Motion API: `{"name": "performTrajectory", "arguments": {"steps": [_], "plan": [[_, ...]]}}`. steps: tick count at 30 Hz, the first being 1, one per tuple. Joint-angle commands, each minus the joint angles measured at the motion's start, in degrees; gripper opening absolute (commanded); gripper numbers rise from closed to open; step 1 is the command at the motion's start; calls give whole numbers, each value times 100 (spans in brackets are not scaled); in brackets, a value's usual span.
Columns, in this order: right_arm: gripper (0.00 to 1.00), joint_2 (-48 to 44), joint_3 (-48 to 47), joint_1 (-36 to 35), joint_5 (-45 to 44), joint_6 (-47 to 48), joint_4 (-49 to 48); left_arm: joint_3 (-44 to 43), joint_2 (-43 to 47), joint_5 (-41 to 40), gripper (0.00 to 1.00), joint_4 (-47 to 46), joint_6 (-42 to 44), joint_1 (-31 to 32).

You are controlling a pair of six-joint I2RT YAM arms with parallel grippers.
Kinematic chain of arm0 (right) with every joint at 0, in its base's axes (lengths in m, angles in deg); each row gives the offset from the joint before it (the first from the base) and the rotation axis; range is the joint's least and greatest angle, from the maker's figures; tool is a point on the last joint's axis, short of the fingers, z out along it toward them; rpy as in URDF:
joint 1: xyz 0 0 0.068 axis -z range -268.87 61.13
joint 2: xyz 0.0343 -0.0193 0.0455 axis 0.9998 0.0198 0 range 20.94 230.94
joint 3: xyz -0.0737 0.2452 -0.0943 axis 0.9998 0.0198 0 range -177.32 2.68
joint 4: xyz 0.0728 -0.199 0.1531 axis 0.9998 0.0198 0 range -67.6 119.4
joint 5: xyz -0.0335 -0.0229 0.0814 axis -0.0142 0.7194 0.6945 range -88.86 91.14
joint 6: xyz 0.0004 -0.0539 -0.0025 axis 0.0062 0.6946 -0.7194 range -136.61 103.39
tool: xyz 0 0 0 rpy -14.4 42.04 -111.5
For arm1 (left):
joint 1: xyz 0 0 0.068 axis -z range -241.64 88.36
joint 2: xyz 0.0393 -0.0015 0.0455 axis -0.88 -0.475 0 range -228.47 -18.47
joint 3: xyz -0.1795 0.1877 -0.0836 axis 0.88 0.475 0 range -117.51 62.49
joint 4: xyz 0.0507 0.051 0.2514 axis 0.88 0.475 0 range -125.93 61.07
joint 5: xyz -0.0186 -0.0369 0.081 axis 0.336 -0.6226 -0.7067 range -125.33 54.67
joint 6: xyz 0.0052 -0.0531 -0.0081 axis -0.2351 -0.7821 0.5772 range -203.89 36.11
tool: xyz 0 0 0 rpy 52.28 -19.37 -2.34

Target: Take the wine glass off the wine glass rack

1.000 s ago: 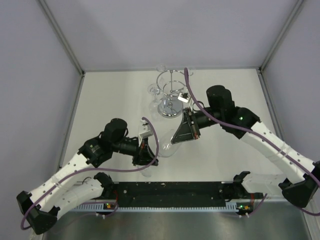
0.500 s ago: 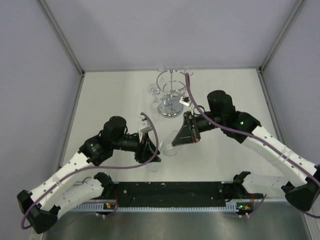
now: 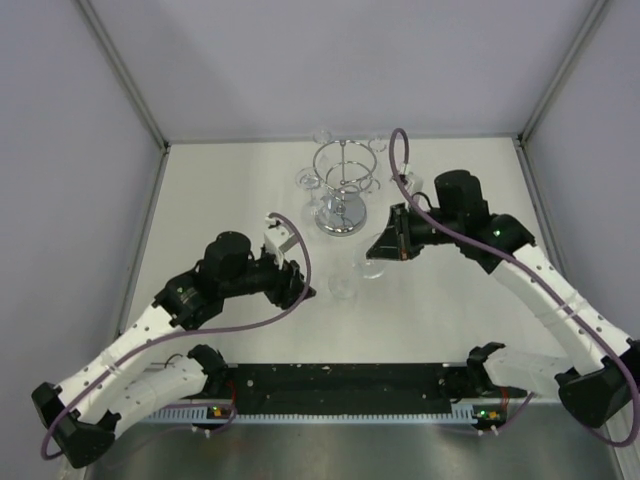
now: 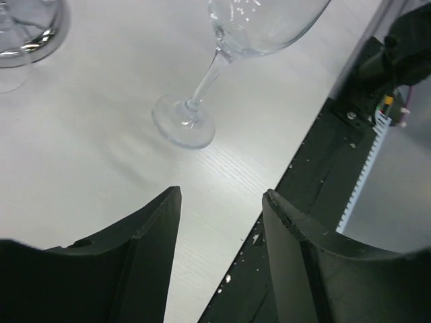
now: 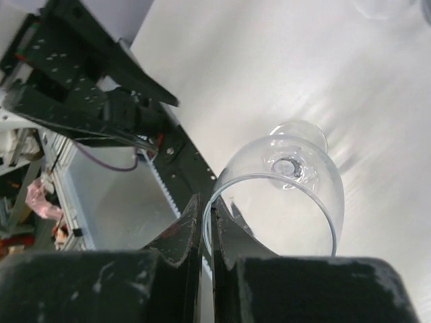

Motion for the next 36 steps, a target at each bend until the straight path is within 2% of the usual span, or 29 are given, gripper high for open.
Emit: {"name": "performTrajectory", "arguments": {"steps": [1,7,15,25,36], "plan": [[0,247,-530,408,-787,301,53,-278,255,-1458,59,64,-83,-21],[0,888,-925,1235,-2062,310,176,-129,589,-1934,60,91,-21,-21],[0,2277,-2269,1894,-3644,538,484,82,836,-2066,61,73,-65,-21],[0,3780,-3940,2598,-4102,635,774,188,924,-2242,61,99,-74,-21],[0,4791,-5258,3467,-4155,591,1134,232,924,-2321,61,38,-92,-21]]}}
